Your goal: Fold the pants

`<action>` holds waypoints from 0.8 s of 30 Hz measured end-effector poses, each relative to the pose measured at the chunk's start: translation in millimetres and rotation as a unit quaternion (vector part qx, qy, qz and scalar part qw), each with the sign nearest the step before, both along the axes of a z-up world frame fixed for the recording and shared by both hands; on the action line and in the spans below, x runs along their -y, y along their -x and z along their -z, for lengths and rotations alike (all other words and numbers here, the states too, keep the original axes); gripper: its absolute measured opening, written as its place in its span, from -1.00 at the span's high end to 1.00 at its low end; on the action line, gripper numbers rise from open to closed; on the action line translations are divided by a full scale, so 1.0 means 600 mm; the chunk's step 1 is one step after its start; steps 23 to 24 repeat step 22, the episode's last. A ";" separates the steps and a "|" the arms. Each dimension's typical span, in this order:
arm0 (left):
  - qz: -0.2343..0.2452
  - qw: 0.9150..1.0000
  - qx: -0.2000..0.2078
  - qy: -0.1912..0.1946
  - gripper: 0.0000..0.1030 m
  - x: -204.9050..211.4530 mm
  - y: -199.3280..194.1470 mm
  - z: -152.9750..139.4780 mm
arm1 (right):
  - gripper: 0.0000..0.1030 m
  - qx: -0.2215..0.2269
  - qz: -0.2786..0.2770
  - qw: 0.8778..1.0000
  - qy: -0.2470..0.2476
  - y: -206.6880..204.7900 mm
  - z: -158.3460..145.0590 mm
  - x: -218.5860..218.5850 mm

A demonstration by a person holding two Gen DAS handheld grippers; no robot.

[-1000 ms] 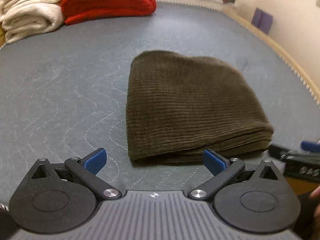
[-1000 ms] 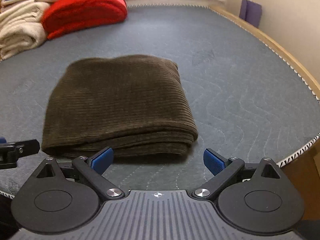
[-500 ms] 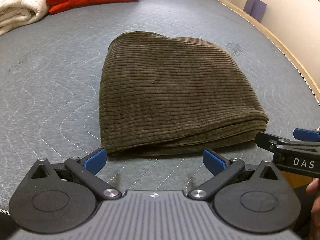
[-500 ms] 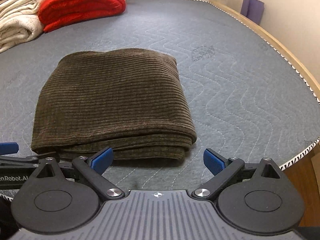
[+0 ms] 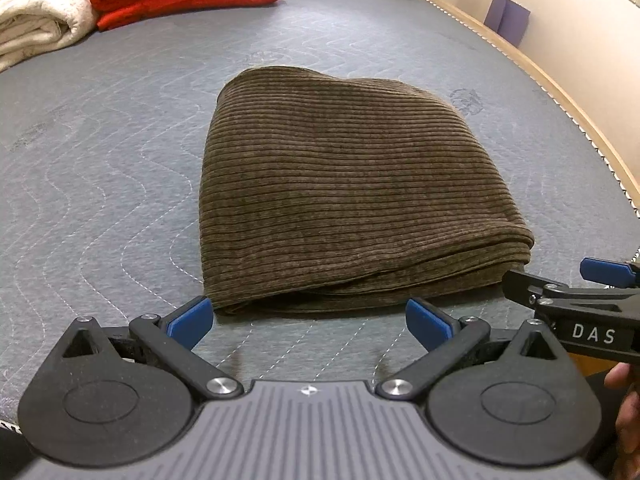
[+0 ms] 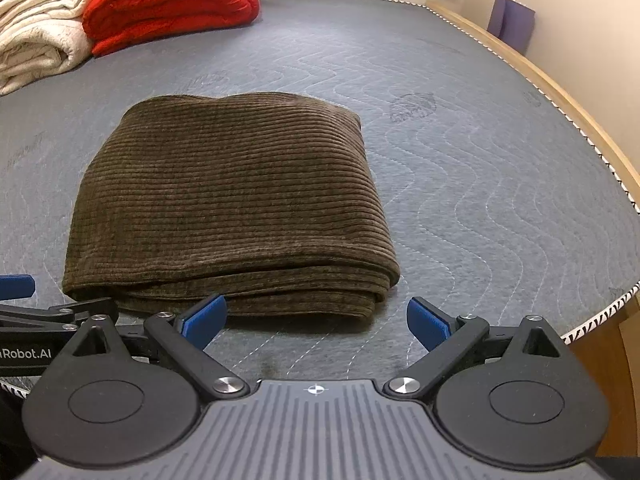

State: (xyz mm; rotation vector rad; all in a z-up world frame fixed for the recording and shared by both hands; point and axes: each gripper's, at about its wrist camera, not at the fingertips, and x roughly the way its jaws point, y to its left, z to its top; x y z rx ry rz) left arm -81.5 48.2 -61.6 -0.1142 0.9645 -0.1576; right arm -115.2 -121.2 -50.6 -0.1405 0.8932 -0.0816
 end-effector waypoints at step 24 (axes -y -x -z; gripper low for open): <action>0.005 1.000 0.008 0.008 -0.99 0.003 0.002 -0.006 | -0.88 -0.004 -0.004 1.000 0.005 -0.002 0.004 -0.005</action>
